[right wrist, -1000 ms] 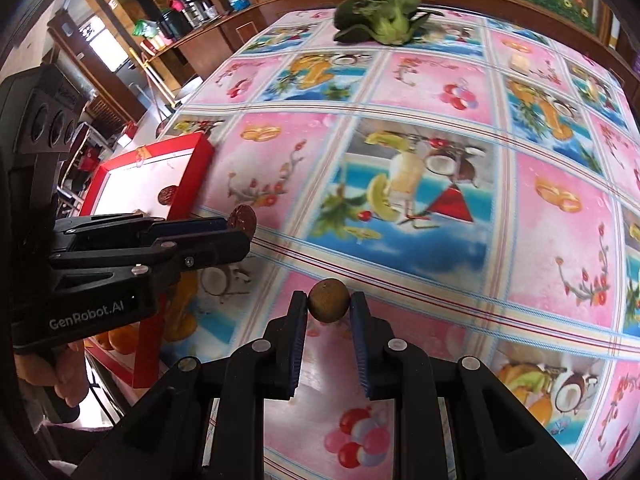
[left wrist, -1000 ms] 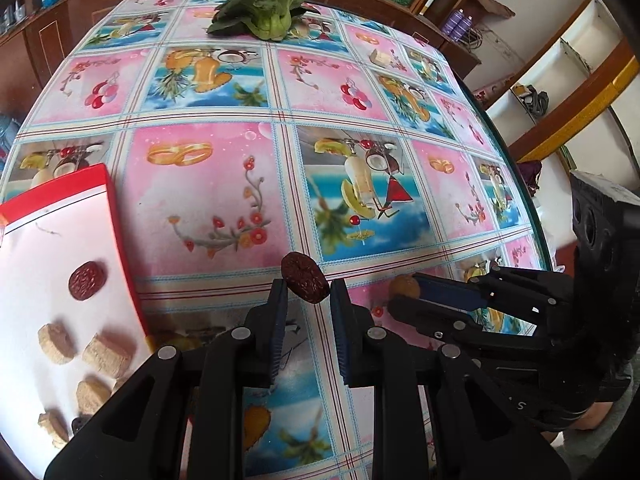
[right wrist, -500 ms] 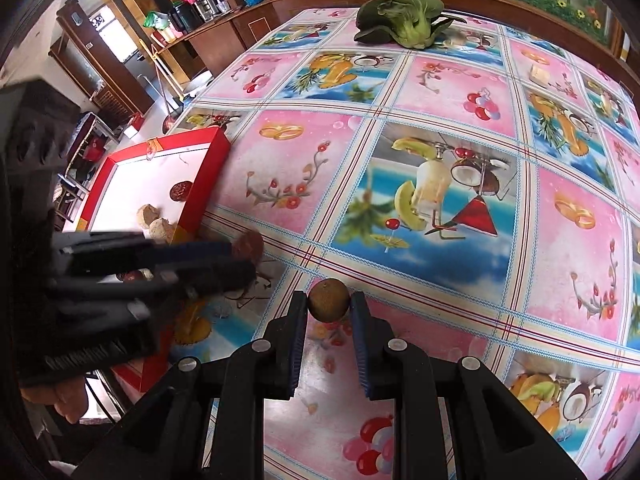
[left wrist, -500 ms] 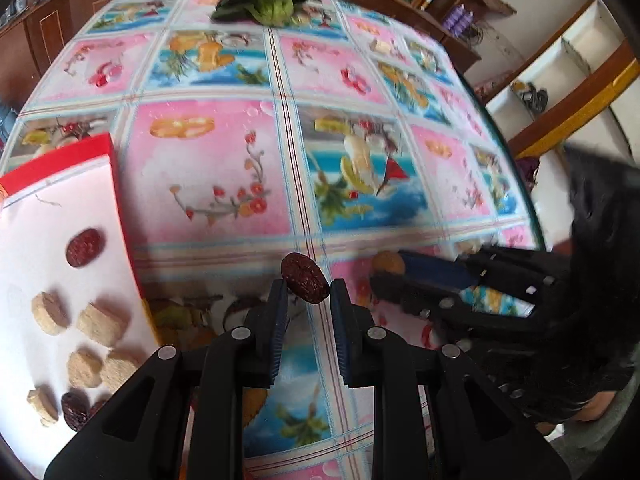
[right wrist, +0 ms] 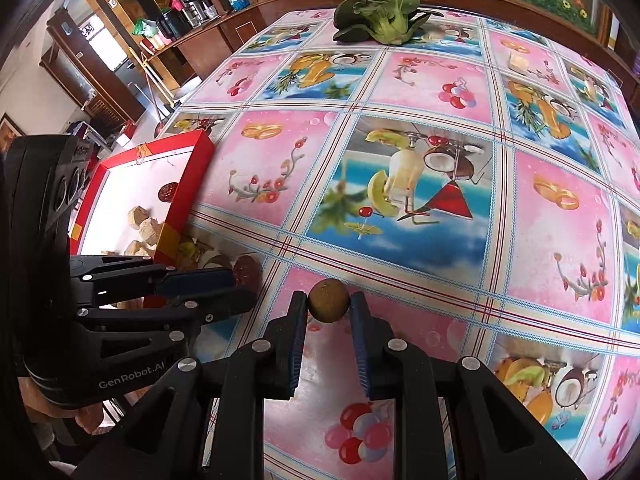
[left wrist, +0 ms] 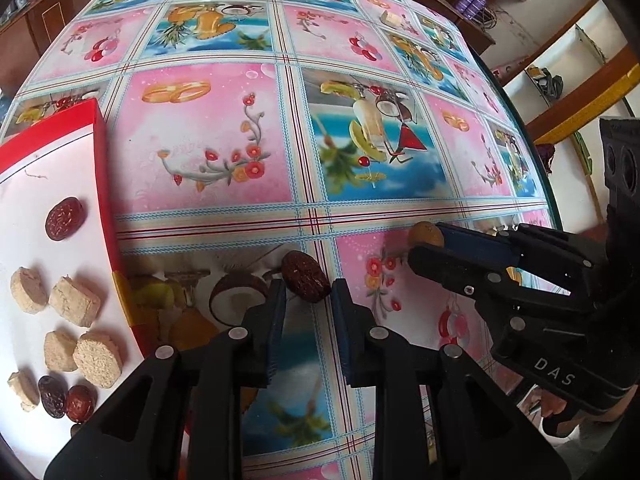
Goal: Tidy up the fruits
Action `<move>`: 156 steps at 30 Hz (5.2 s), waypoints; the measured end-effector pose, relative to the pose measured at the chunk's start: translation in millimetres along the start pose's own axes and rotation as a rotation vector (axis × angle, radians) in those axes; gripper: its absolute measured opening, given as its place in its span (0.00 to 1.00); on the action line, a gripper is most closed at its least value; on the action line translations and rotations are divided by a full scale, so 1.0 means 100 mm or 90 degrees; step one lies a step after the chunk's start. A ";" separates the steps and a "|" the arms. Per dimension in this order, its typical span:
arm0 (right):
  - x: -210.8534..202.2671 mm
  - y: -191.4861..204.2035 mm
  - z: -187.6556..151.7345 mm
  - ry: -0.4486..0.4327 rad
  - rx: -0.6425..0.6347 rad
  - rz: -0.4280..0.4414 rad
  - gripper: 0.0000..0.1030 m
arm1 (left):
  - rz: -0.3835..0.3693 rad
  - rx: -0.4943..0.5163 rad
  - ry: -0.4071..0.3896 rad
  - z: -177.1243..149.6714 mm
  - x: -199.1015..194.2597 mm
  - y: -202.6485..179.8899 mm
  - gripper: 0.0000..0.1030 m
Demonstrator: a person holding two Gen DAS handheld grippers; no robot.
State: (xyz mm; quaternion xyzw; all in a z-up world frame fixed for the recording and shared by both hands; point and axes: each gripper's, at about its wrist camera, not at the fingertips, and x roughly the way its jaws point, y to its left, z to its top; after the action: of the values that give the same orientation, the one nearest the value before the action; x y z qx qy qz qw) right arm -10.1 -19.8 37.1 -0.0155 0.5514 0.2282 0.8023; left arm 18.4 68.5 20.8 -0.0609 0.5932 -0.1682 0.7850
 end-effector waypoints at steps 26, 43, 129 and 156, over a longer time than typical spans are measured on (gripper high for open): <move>-0.11 -0.15 -0.04 -0.010 0.023 -0.014 0.22 | 0.014 0.079 -0.019 0.04 0.09 -0.35 0.23; -0.06 0.04 0.07 -0.014 -0.006 -0.002 0.22 | -0.024 0.001 -0.076 -0.02 -0.32 0.03 0.23; 0.03 1.65 -0.01 -0.009 -0.237 0.089 0.85 | 0.123 -0.186 -0.118 -0.72 -1.12 1.30 0.85; -0.10 1.60 -0.28 0.010 -0.222 0.096 0.99 | 0.243 -0.190 -0.160 -1.19 -1.48 1.12 0.88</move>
State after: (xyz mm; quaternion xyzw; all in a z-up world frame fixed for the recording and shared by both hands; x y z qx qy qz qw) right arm -98.7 112.3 71.8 -0.1146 0.5096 0.3794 0.7637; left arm -108.8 235.2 88.3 -0.0835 0.5098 0.0812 0.8524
